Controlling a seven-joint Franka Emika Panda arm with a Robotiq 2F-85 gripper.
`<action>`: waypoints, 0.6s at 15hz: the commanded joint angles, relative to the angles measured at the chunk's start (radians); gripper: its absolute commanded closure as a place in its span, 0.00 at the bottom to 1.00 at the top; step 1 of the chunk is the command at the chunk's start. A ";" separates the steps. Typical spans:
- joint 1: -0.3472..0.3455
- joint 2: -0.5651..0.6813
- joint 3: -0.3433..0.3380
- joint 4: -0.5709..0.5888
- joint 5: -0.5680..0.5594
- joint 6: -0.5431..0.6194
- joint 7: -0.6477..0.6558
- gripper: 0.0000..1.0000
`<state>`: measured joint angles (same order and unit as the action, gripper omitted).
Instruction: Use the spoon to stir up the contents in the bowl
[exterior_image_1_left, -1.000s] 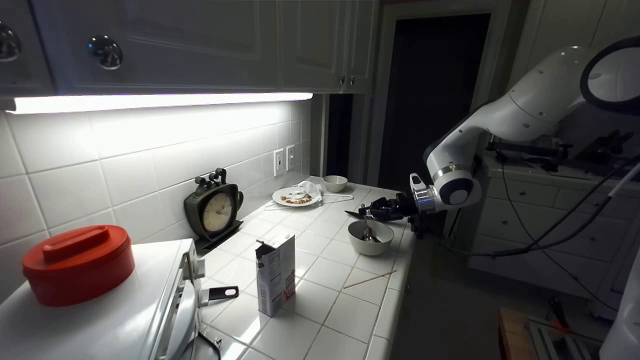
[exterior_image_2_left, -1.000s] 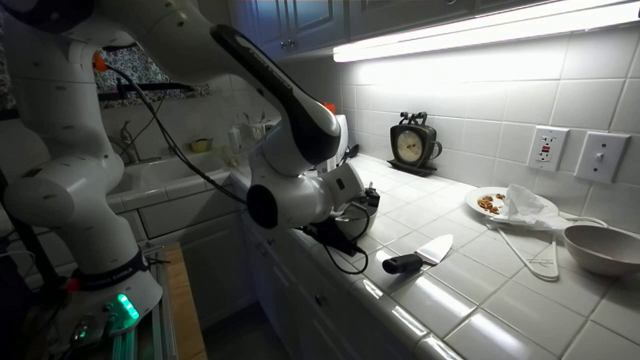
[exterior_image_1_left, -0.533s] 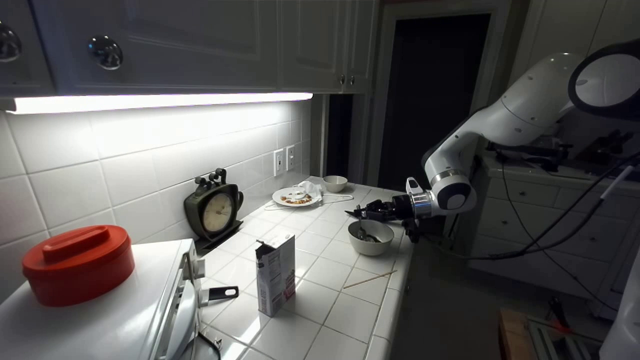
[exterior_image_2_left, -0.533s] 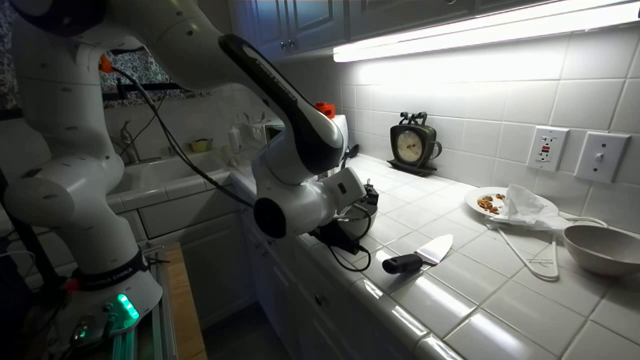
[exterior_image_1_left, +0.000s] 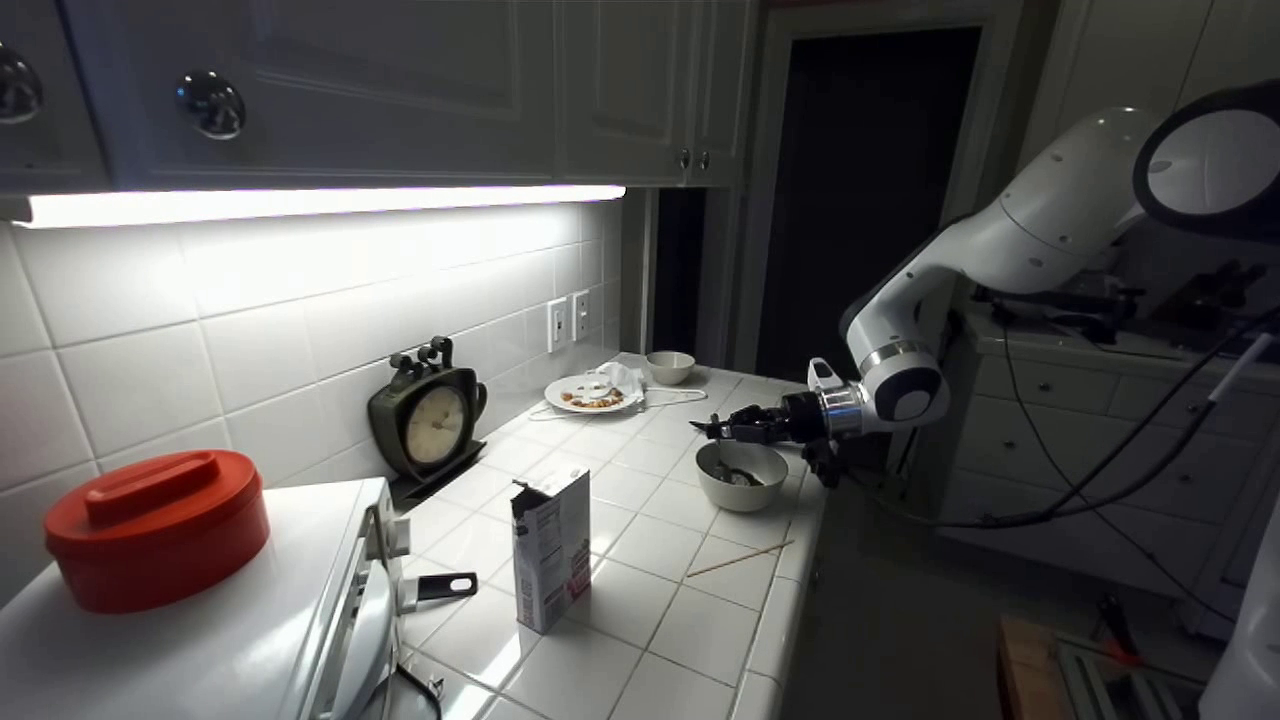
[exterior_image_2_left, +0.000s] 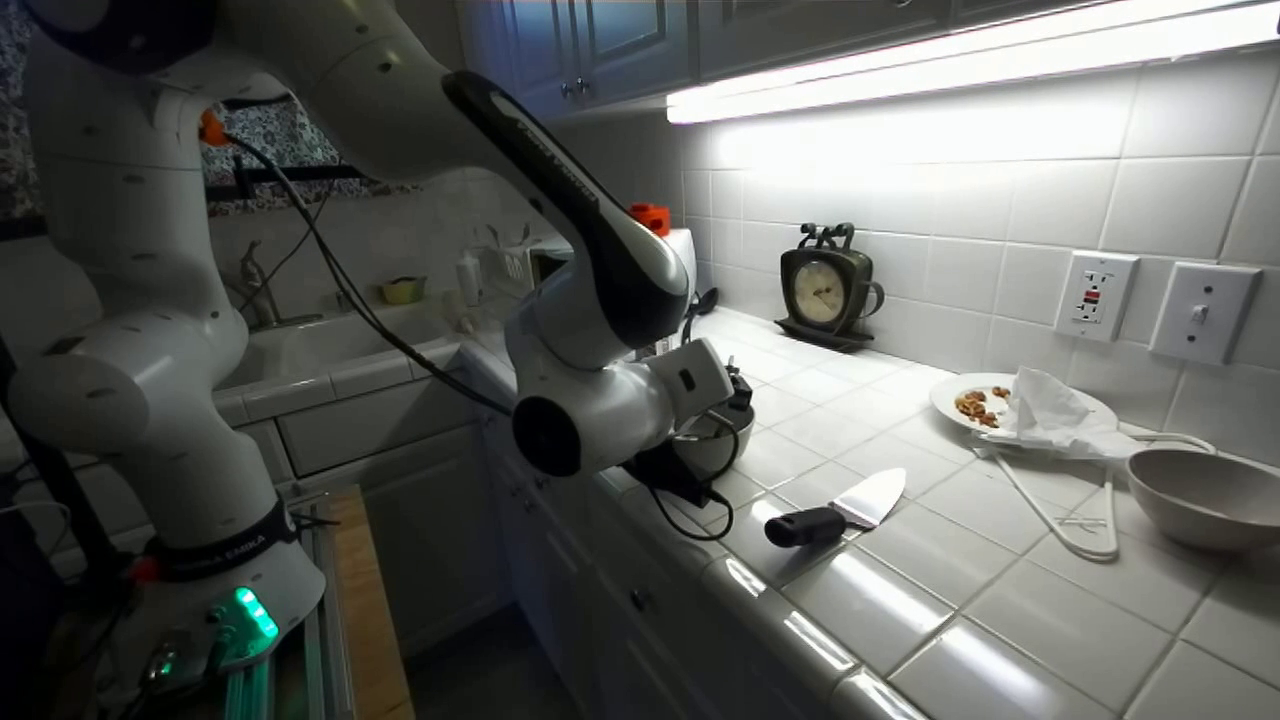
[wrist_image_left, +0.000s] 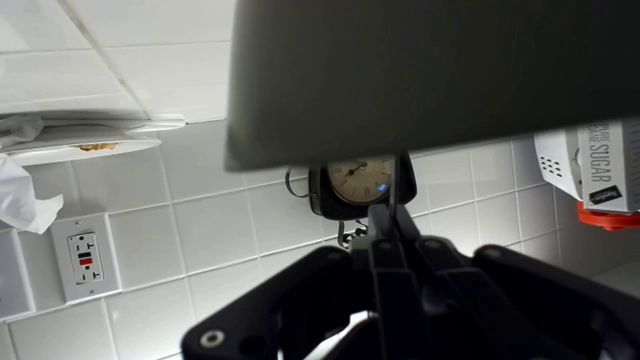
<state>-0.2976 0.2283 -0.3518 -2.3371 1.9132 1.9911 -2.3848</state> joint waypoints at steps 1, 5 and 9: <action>0.004 -0.017 -0.002 -0.005 -0.093 0.029 0.102 0.99; -0.003 -0.030 -0.005 -0.002 -0.113 0.035 0.130 0.99; -0.012 -0.036 -0.012 0.007 -0.083 0.026 0.131 0.99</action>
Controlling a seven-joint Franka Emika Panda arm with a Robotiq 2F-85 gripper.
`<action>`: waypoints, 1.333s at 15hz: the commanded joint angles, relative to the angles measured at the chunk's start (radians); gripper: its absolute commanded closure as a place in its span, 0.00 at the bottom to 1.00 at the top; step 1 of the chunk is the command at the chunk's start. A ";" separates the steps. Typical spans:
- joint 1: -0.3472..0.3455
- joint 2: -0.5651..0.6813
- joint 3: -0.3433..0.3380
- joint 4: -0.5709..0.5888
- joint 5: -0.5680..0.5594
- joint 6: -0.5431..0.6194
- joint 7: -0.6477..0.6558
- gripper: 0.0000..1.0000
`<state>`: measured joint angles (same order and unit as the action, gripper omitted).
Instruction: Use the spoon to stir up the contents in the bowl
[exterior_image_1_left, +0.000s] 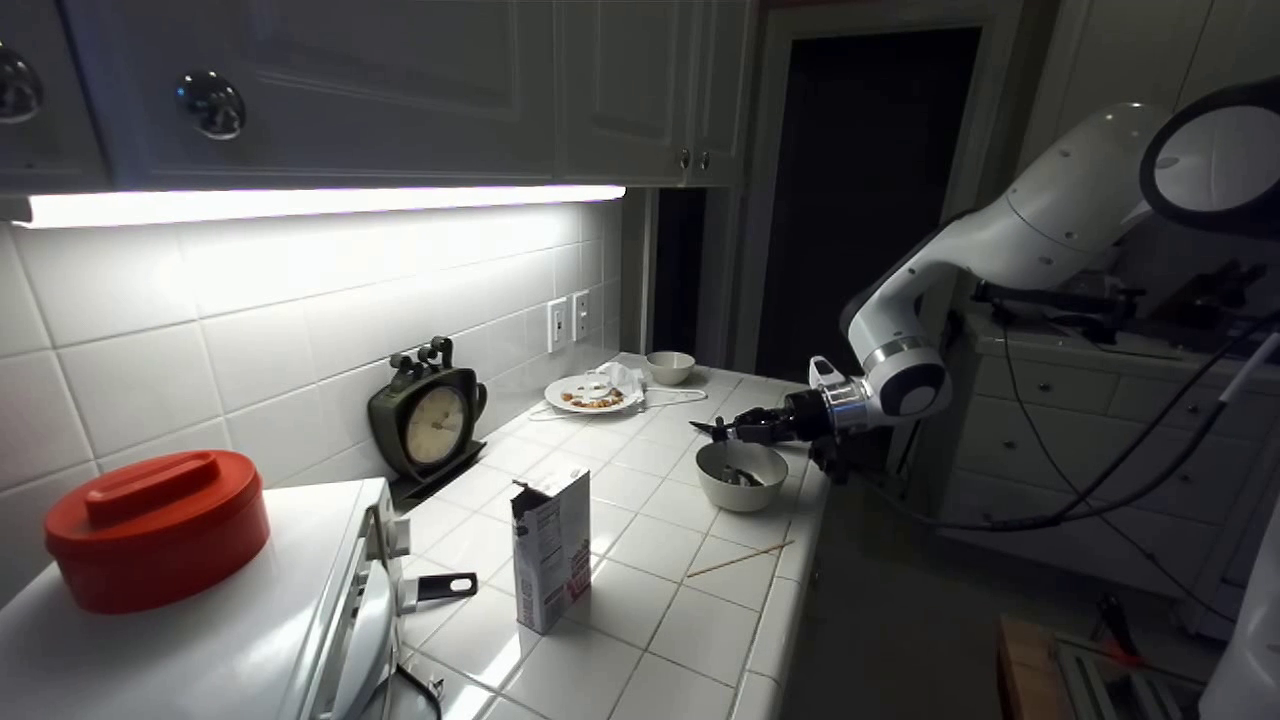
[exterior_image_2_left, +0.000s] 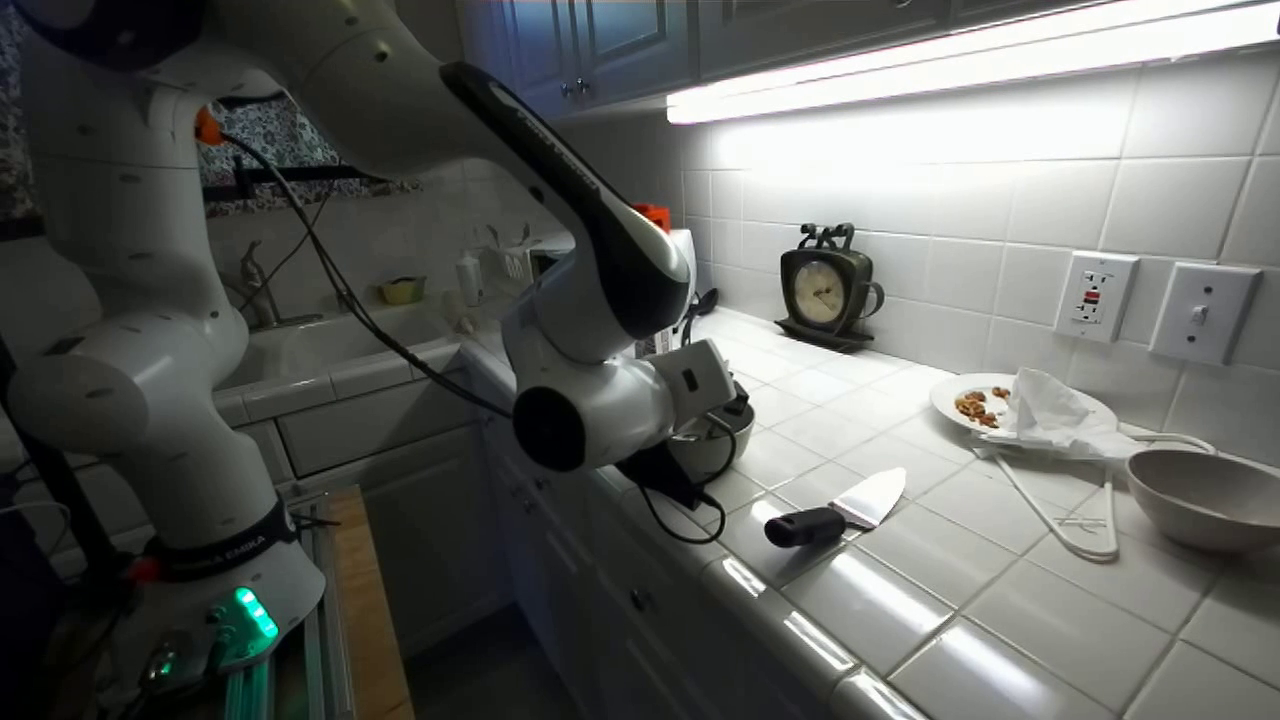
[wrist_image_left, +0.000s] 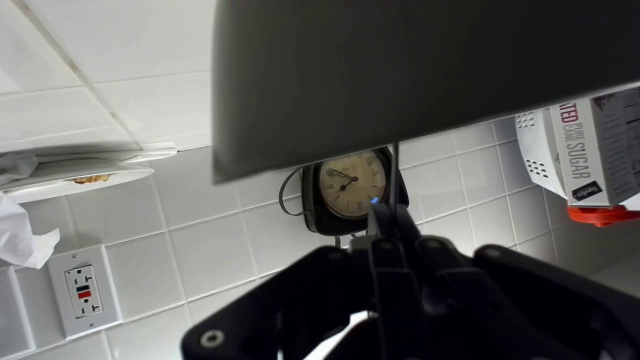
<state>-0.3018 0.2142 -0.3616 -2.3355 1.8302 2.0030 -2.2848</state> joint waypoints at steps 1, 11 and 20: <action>-0.010 -0.024 -0.005 0.009 0.004 0.013 0.035 0.99; -0.038 0.022 -0.015 0.082 -0.008 0.012 0.314 0.99; -0.037 0.089 -0.016 0.108 -0.022 0.024 0.461 0.99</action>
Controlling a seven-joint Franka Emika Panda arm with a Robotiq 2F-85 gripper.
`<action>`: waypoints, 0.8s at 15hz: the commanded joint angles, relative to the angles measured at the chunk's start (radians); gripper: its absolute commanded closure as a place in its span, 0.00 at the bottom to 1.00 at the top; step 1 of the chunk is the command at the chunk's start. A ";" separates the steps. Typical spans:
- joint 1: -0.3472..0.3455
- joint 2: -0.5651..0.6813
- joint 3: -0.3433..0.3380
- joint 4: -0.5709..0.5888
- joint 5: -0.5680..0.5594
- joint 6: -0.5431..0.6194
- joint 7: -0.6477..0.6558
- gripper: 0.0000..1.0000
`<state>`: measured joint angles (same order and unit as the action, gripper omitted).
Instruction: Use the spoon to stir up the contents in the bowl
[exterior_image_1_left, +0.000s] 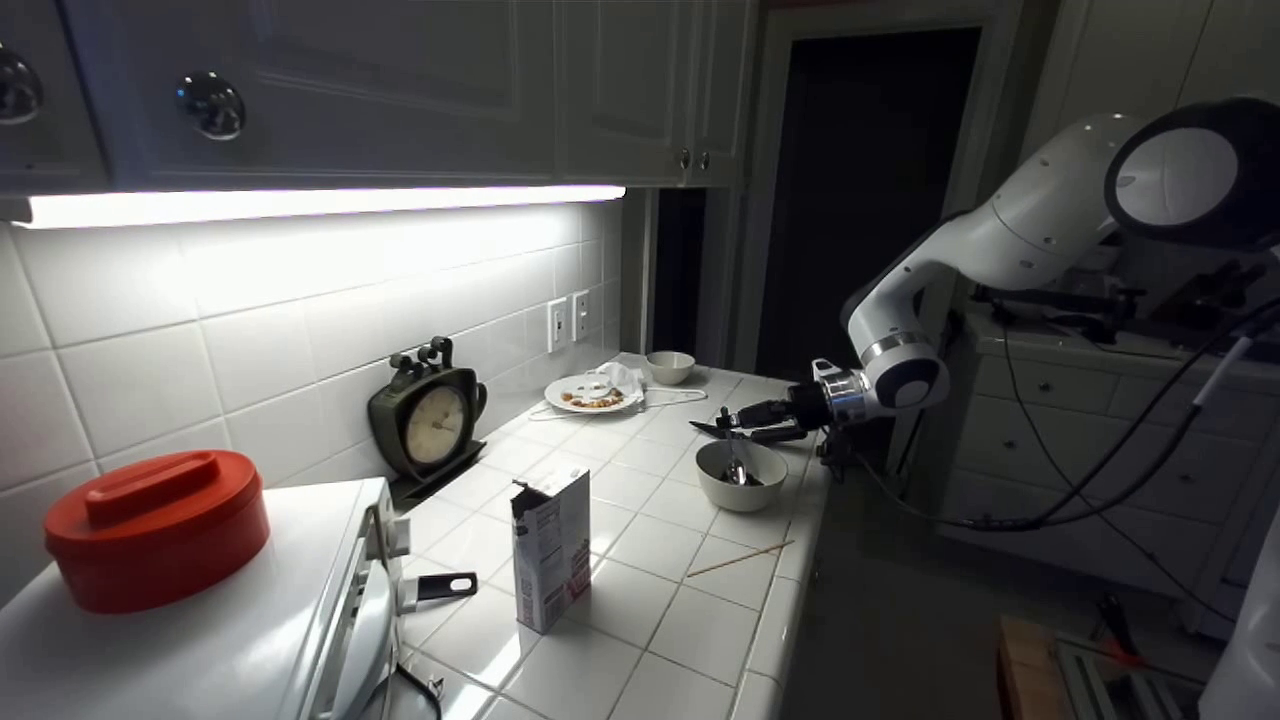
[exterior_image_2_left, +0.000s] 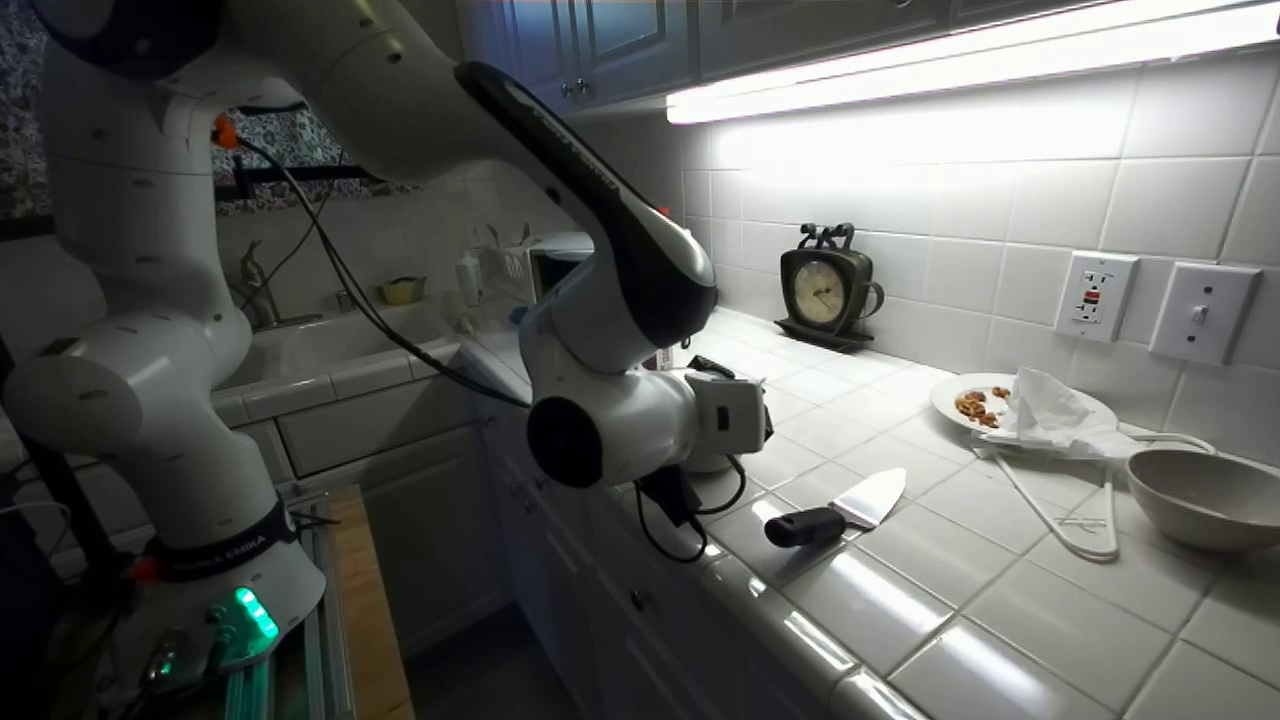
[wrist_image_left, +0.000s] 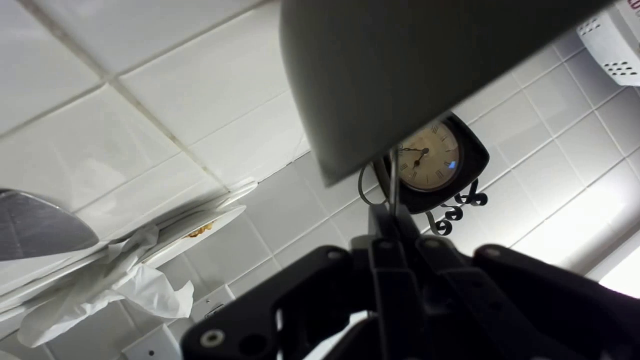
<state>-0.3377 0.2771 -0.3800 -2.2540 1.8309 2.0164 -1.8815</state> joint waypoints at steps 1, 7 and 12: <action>0.000 0.030 0.003 0.026 -0.028 0.012 0.068 0.99; 0.008 0.037 0.003 0.024 -0.043 0.024 0.097 0.71; 0.015 0.027 0.003 0.020 -0.050 0.038 0.093 0.45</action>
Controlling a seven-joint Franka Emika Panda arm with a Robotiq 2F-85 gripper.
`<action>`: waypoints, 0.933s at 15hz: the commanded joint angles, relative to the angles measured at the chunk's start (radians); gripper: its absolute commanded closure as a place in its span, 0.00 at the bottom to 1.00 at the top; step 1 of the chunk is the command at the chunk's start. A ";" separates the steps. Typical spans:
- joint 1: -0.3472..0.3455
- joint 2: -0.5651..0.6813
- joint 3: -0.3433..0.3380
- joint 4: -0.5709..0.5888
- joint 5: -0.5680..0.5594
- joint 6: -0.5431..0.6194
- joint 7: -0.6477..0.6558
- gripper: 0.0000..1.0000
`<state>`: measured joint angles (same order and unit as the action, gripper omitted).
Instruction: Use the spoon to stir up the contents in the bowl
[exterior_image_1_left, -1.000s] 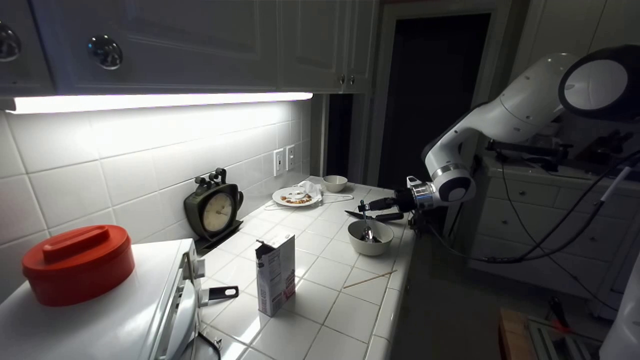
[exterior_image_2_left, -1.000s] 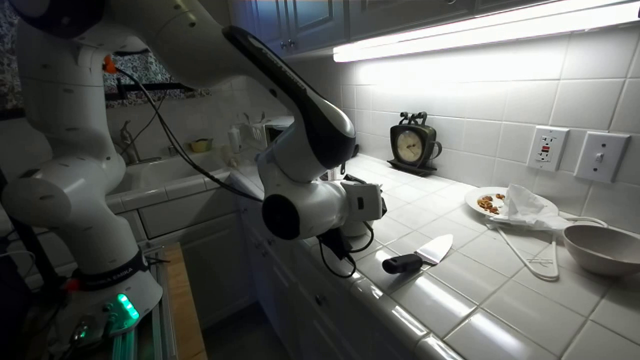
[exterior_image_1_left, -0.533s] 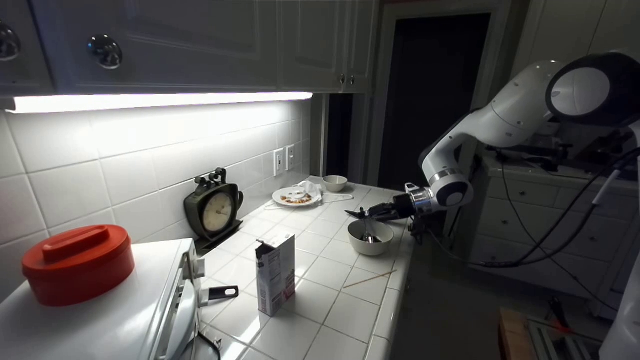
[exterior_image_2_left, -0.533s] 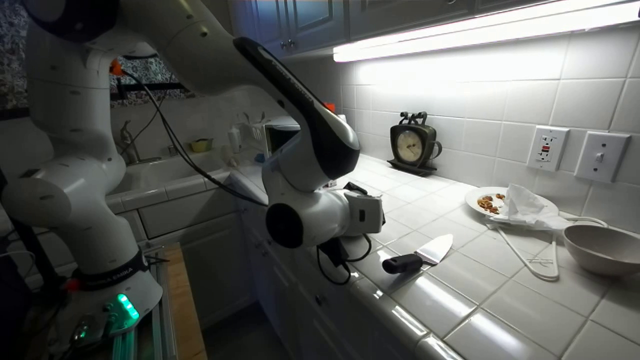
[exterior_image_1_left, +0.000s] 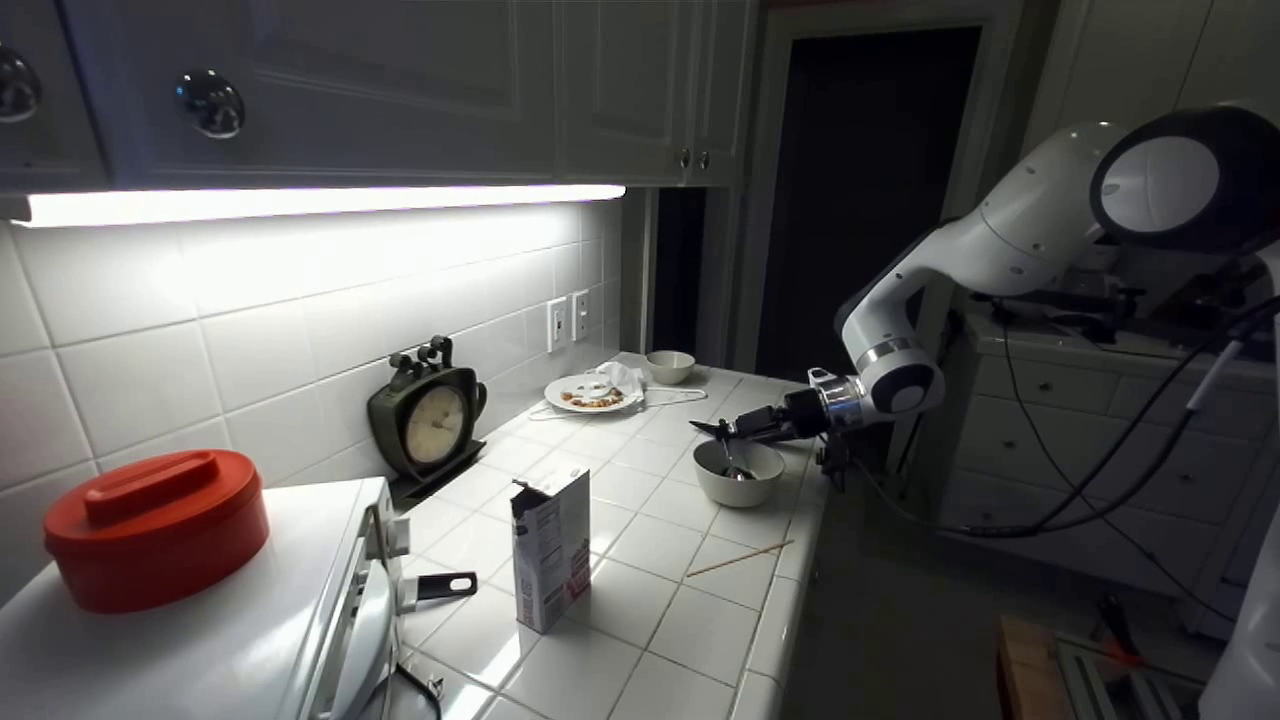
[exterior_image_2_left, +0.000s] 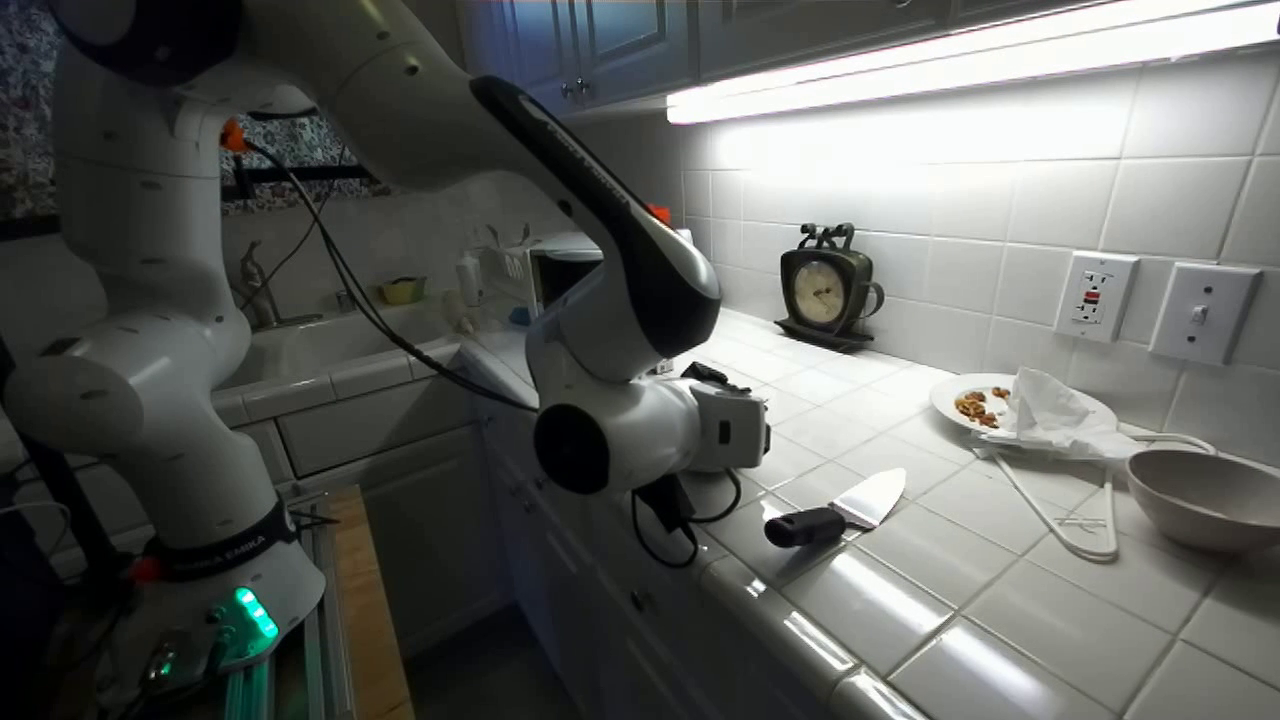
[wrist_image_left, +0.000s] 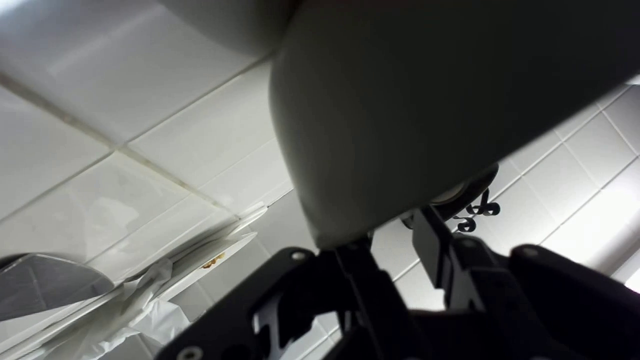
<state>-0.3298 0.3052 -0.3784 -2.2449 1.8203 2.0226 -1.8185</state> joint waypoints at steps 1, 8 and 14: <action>0.009 -0.004 0.001 0.011 -0.042 0.029 0.026 0.37; 0.024 -0.069 0.005 -0.017 -0.117 0.035 -0.005 0.00; 0.030 -0.125 0.010 -0.045 -0.167 0.048 -0.031 0.00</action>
<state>-0.3037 0.2414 -0.3741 -2.2500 1.6991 2.0421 -1.8284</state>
